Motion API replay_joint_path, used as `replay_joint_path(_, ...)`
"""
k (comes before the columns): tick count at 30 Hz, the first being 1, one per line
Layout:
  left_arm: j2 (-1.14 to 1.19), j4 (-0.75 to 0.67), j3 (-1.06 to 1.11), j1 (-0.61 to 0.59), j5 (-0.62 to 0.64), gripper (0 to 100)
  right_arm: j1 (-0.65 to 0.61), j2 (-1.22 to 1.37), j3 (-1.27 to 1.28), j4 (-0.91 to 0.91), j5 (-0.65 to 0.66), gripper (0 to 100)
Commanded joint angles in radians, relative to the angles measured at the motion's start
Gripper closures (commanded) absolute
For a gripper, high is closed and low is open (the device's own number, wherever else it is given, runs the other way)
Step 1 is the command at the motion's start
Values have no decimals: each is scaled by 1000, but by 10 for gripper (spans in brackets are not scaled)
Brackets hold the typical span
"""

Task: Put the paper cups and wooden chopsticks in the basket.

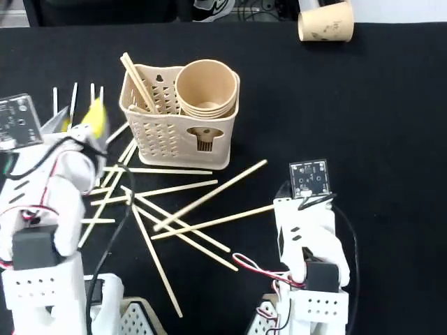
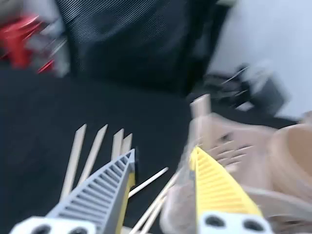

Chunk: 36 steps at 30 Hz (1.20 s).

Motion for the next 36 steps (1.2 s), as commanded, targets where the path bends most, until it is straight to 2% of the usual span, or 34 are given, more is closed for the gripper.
replay_joint_path(1, 75, 78, -36, -170, -84, 810, 14, -68, -4, -9, 11, 983)
replay_joint_path(5, 308, 78, -22, -237, -199, 799, 14, -68, -4, -8, 11, 983)
replay_joint_path(11, 732, 12, -179, -306, -215, 790, 12, -68, -4, 3, 11, 983)
replay_joint_path(13, 873, 41, -292, -312, -222, 790, 12, -68, -4, 3, 11, 983)
replay_joint_path(18, 1220, 229, -633, -312, -304, 790, 12, -70, -4, 3, 11, 983)
replay_joint_path(23, 1534, 307, -990, -358, -313, 790, 11, -70, -4, 3, 11, 983)
replay_joint_path(29, 1843, 454, -1395, -358, -385, 790, 11, -70, -4, 3, 11, 983)
replay_joint_path(36, 2191, 505, -1679, -361, -385, 805, 9, -70, -4, 2, 11, 983)
